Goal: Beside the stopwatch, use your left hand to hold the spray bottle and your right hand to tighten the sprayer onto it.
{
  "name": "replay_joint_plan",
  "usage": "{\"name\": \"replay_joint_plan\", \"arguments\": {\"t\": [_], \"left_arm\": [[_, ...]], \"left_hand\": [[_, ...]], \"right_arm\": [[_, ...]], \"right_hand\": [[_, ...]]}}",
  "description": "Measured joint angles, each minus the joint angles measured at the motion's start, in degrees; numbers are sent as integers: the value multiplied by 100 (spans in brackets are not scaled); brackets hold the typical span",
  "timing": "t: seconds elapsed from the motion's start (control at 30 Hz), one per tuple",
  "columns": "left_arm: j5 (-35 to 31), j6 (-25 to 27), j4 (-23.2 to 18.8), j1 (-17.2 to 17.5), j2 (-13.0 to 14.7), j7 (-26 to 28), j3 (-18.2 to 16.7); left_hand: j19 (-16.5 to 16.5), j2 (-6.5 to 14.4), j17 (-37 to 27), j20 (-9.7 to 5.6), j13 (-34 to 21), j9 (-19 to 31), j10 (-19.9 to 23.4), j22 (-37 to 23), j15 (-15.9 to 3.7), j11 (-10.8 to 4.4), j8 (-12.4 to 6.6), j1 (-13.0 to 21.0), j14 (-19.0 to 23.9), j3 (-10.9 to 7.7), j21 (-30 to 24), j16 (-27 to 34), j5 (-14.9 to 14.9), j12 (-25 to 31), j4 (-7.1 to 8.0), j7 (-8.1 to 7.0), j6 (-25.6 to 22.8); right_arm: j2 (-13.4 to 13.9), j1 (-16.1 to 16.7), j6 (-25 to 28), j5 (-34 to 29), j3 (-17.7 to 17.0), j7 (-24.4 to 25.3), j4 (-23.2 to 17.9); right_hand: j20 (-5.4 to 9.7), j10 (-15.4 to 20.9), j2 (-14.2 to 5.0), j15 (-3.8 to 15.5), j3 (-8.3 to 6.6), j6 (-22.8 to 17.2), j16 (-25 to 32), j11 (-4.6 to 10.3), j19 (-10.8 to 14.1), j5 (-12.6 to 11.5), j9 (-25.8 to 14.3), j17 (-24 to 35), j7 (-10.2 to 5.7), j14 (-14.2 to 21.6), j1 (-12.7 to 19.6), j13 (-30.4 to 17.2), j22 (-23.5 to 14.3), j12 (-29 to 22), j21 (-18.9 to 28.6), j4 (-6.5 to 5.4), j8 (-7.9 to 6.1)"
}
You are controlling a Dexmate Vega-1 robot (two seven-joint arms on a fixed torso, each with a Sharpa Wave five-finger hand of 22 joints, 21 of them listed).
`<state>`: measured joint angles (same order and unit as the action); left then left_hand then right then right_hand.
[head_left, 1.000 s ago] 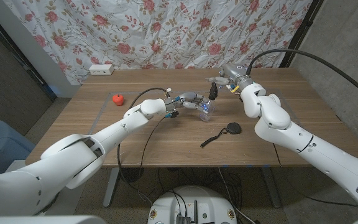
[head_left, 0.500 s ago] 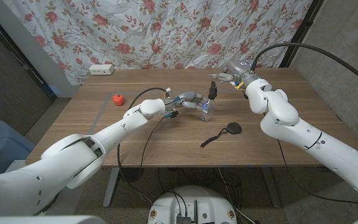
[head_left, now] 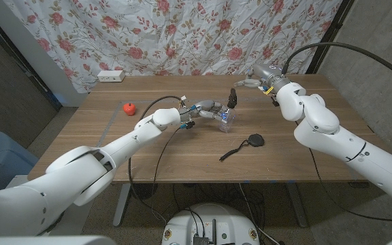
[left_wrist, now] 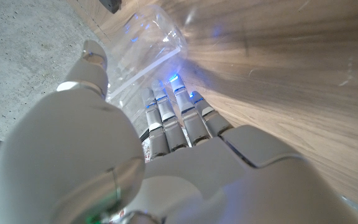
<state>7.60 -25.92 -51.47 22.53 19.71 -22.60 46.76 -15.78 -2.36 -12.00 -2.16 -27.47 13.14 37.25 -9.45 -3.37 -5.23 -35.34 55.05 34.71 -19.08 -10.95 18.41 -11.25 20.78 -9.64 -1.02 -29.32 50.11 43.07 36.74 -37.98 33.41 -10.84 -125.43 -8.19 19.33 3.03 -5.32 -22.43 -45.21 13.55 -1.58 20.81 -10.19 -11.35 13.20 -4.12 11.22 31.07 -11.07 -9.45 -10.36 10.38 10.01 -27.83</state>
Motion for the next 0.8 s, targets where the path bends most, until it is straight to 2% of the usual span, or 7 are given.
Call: {"name": "replay_joint_plan", "arguments": {"t": [0.07,0.27,0.4,0.57,0.67,0.7,0.8], "left_arm": [[7,-13,26,-9,-6,-12,-1],[39,-47,88,-37,-29,-61,-9],[52,-65,127,-65,-39,-95,-10],[62,-73,144,-87,-42,-136,-11],[63,-73,143,-97,-35,-165,-12],[64,-73,138,-101,-30,-174,-11],[65,-72,126,-107,-19,-193,-11]], "left_hand": [[0,0,0,0,-5,0,0,0,0,0,0,0,0,0,0,0,0,-3,0,0,0],[0,0,10,0,-8,0,0,0,0,0,0,0,0,0,0,0,0,-16,0,0,0],[0,0,29,0,-8,0,0,0,0,0,0,0,0,0,0,-44,0,-22,0,0,0],[0,0,29,0,-7,0,0,0,20,0,0,0,20,0,0,-44,1,-22,0,0,0],[0,0,29,0,-6,-9,0,0,20,0,0,0,20,0,0,-44,1,-23,0,0,0],[0,0,29,0,-6,-11,0,0,20,0,0,0,20,0,0,-44,2,-26,0,0,0],[0,0,29,0,-23,-16,0,0,20,0,0,0,20,0,0,-44,2,-27,0,0,0]], "right_arm": [[43,13,-53,95,-39,6,-14],[181,25,-215,313,-120,18,-40],[280,25,-371,445,-167,18,-43],[418,-9,-606,612,-212,-38,-14],[493,-30,-763,692,-237,-60,29],[518,-35,-821,721,-239,-67,33],[573,-47,-946,776,-262,-87,81]], "right_hand": [[-11,-118,64,-44,-12,237,-27,-15,-92,0,-9,0,-48,-82,101,0,0,0,0,12,106],[-53,-411,87,-121,-39,725,-75,-16,-333,0,-40,26,-218,-244,216,-26,0,2,-23,-16,309],[-103,-727,59,-143,-44,1055,-114,-3,-427,0,-53,53,-428,-411,356,-27,0,22,-23,-22,437],[-81,-1050,19,-145,-107,1395,-147,56,-449,0,-79,75,-768,-593,538,-27,0,22,-23,-6,554],[-62,-1162,-10,-187,-112,1539,-147,65,-468,0,-79,80,-826,-675,613,-27,0,22,-23,-1,623],[-65,-1199,42,-163,-123,1596,-165,67,-472,0,-79,80,-826,-695,667,-27,0,22,-23,10,643],[-134,-1333,5,-194,-123,1739,-170,82,-540,0,-68,80,-842,-788,749,-27,0,22,-23,10,688]]}}
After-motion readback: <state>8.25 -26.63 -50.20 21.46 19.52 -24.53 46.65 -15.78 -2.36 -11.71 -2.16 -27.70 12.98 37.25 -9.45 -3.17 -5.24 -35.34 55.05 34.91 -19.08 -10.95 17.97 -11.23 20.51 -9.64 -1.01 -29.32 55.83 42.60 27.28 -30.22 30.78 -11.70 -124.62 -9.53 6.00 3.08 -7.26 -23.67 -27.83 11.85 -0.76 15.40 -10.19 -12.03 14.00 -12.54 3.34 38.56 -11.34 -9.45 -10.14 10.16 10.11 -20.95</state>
